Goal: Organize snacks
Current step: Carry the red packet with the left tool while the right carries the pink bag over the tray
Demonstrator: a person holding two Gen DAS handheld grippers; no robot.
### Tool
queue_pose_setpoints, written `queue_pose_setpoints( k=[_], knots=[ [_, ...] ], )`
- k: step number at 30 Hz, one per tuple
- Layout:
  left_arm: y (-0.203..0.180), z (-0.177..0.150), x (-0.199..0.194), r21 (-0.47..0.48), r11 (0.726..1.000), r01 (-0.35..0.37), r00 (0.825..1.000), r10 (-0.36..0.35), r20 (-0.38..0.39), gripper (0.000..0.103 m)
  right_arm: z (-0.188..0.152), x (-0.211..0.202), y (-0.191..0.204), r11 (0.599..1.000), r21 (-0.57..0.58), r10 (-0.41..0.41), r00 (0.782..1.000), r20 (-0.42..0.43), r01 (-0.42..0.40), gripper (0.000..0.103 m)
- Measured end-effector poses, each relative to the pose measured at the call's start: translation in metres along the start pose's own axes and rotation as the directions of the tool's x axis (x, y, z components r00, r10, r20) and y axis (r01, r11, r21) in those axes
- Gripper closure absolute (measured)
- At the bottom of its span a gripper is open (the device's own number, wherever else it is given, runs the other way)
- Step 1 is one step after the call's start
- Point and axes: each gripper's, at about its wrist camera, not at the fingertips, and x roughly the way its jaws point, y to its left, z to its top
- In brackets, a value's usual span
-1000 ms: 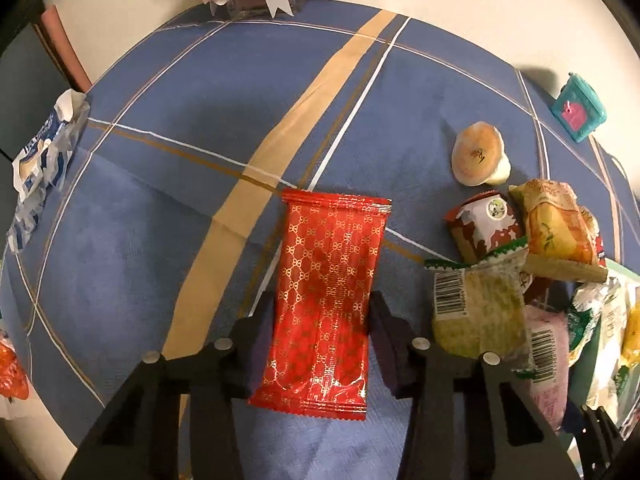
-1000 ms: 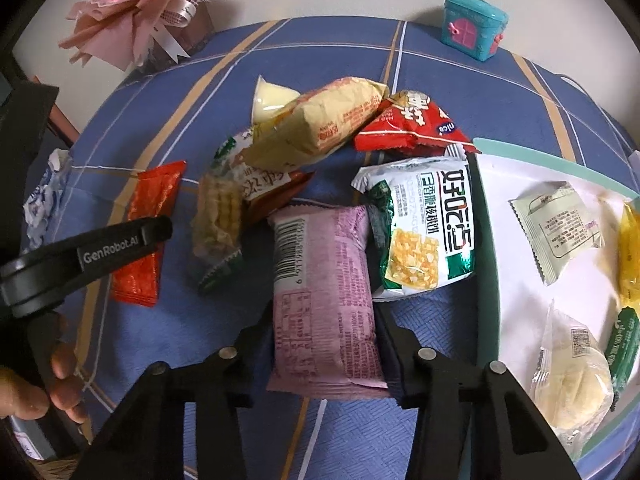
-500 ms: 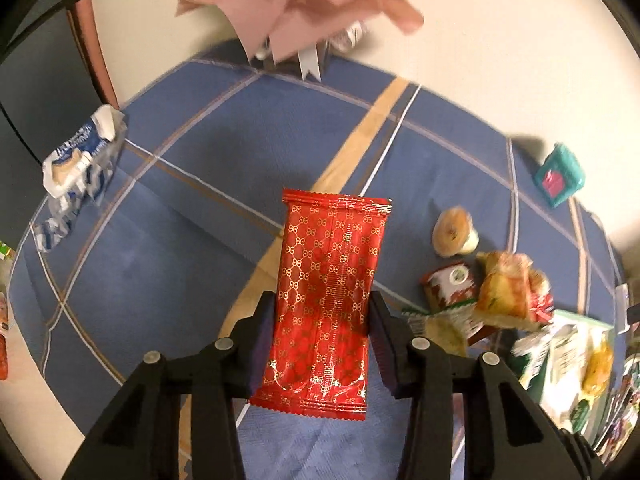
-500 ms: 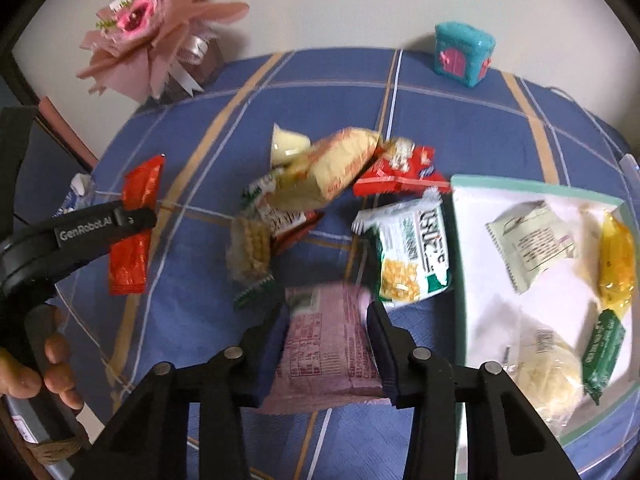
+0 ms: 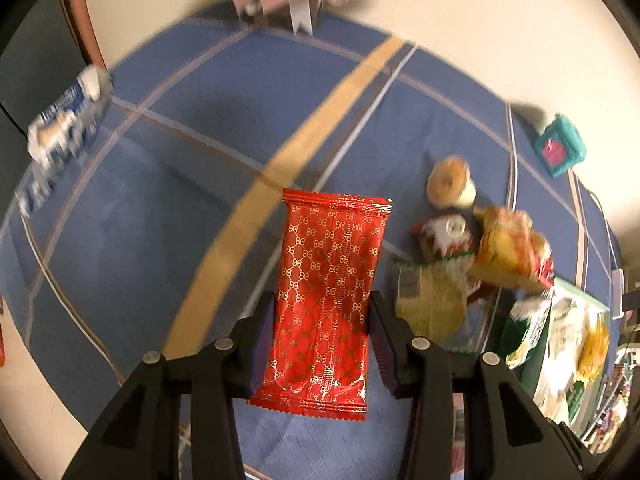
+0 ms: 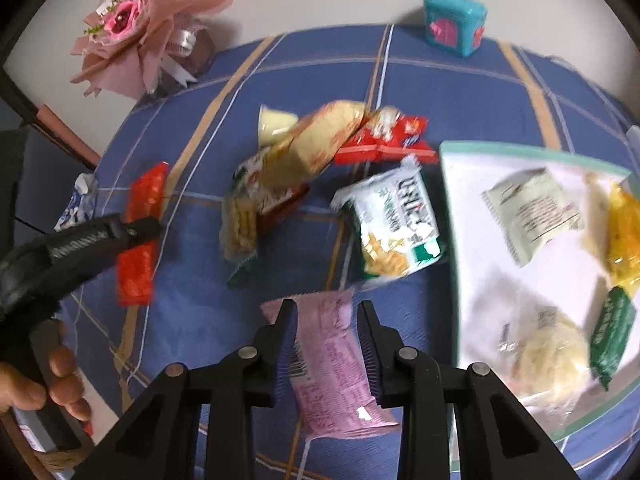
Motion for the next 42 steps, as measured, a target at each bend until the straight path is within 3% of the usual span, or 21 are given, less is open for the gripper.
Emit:
queue_pose_setpoints(
  k=[5,7,12,15,18,21,34,42],
  knots=[
    [0.002,-0.01,0.017,-0.015,1.0,0.009,0.997,-0.01,-0.07,0.056,-0.005,0.014,0.006,1.0,-0.028,-0.006,0.998,-0.055,0.005,0.066],
    [0.0,-0.011,0.02,-0.013,1.0,0.009,0.997,-0.01,-0.08,0.056,-0.009,0.02,0.011,0.998,-0.058,-0.025,0.996,-0.085,0.021,0.051],
    [-0.004,-0.015,0.029,-0.003,1.0,0.006,0.994,-0.006,-0.106,0.056,-0.02,0.043,0.021,0.989,-0.12,-0.106,0.983,-0.151,0.088,0.05],
    [-0.005,-0.013,0.035,0.003,1.0,-0.002,0.994,0.002,-0.113,0.056,-0.022,0.046,0.03,0.98,-0.159,-0.142,0.98,-0.142,0.119,0.051],
    [-0.006,-0.009,0.036,0.002,1.0,-0.003,0.994,0.003,-0.109,0.056,-0.024,0.047,0.035,0.974,-0.177,-0.168,0.977,-0.135,0.143,0.059],
    [-0.005,-0.006,0.032,-0.016,1.0,-0.005,0.996,0.003,-0.09,0.056,-0.024,0.043,0.043,0.977,-0.167,-0.151,0.982,-0.118,0.13,0.063],
    [-0.014,0.002,-0.017,-0.064,0.998,0.012,0.997,-0.007,0.075,0.056,-0.015,-0.013,0.045,0.992,-0.102,-0.067,0.998,0.017,0.068,0.063],
    [-0.047,-0.01,-0.034,-0.027,0.998,0.059,0.992,-0.056,0.114,0.056,-0.009,-0.04,-0.005,0.996,0.007,-0.088,0.994,0.07,0.088,0.063]
  ],
)
